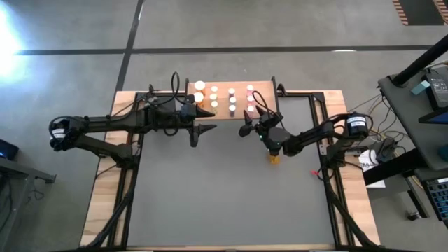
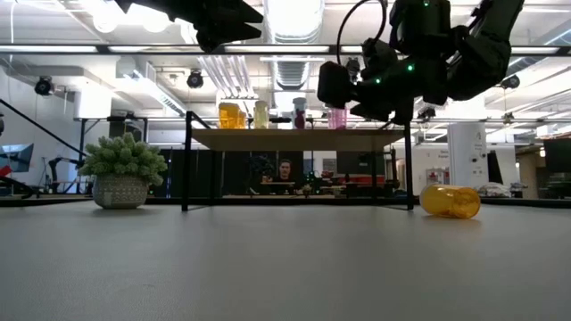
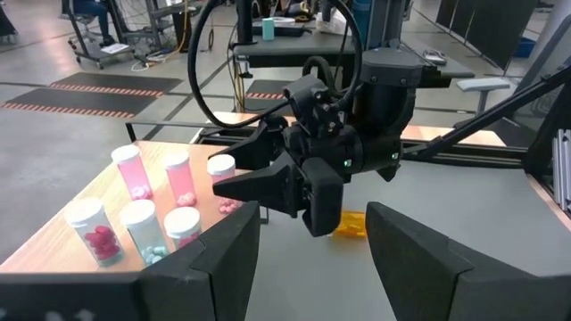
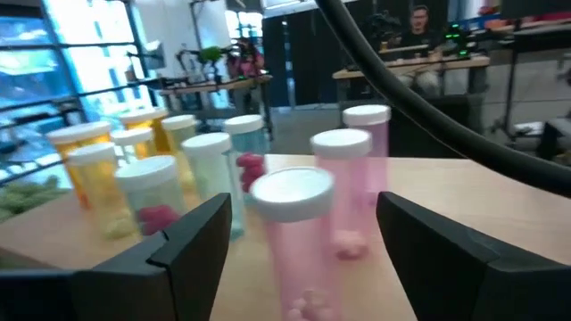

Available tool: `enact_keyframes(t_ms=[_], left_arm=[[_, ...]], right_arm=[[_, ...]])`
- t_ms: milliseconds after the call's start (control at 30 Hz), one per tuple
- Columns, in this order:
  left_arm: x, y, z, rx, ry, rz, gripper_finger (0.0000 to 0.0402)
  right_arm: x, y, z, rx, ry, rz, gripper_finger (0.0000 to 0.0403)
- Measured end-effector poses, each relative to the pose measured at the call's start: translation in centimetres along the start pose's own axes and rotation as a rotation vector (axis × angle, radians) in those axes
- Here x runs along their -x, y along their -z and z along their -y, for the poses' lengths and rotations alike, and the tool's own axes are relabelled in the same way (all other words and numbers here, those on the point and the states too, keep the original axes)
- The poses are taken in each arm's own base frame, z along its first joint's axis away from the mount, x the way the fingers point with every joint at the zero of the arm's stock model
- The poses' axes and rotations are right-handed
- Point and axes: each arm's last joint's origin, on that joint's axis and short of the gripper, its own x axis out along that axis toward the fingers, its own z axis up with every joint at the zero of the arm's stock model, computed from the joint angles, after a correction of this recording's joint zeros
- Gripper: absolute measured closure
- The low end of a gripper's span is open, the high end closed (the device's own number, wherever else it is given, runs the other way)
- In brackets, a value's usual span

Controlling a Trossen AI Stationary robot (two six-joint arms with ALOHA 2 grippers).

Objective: Pick and place medicine bottles onto shelf by color
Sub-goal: Put the pink pill bottle on the shelf aligned with the other pink pill bottles

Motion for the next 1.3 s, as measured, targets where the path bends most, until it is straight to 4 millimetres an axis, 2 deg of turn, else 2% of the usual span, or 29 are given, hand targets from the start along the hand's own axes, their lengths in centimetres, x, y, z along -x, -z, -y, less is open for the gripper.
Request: enact_keyframes(t_ms=[167, 367, 867, 1300], left_arm=[[0.0, 0.0, 0.0, 0.000, 0.000, 0.000, 0.0212], [0.0, 0.0, 0.0, 0.000, 0.000, 0.000, 0.0212], [0.0, 0.0, 0.0, 0.000, 0.000, 0.000, 0.0212], [0.0, 0.0, 0.0, 0.000, 0.000, 0.001, 0.0212]], right_arm=[[0.2, -0.5, 0.2, 0.023, 0.020, -0.029, 0.0129], [0.8, -1.4, 0.3, -0.015, -0.034, -0.088, 0.0126], [2.8, -3.4, 1.7, -0.016, -0.060, -0.249, 0.0129], [2.5, -1.5, 1.6, 0.070, -0.013, -0.273, 0.0129]])
